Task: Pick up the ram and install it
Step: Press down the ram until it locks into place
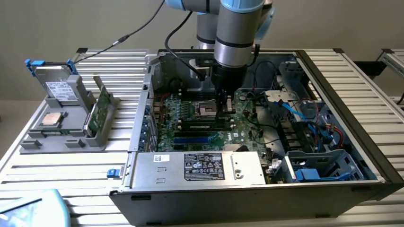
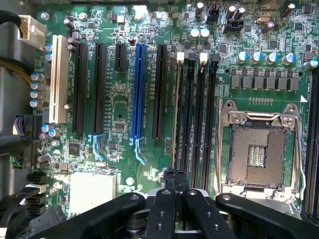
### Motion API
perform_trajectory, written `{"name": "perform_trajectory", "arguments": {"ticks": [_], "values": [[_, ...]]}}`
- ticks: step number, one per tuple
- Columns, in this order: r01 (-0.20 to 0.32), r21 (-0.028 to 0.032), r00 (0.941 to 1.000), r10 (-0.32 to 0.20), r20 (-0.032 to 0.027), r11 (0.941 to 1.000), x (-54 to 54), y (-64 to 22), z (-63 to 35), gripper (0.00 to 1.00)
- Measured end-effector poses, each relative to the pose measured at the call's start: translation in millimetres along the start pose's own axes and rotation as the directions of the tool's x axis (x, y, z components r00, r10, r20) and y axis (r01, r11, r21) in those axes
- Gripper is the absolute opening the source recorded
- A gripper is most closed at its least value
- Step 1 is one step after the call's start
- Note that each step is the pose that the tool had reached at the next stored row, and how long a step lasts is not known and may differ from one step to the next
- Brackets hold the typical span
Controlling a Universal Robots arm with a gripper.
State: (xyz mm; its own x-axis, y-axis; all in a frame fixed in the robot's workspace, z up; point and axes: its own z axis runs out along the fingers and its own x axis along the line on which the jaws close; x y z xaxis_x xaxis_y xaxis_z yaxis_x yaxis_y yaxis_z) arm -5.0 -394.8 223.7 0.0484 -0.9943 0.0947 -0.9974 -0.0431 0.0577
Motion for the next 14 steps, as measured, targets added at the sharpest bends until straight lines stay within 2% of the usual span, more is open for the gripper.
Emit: {"name": "perform_trajectory", "arguments": {"ticks": [3, 5, 7, 14], "values": [[0.000, 0.0014, 1.0000, 0.000, 0.0029, 1.0000, -0.1, 0.0, -3.1, 0.11], [0.000, 0.0001, 1.0000, 0.000, 0.0001, 1.0000, 0.9, 0.7, -7.6, 0.11], [0.000, 0.0001, 1.0000, 0.000, 0.0003, 1.0000, 1.2, 2.1, -9.4, 0.11], [-0.001, 0.0016, 1.0000, 0.001, 0.0000, 1.0000, 0.9, 13.5, -9.5, 0.11]]}}
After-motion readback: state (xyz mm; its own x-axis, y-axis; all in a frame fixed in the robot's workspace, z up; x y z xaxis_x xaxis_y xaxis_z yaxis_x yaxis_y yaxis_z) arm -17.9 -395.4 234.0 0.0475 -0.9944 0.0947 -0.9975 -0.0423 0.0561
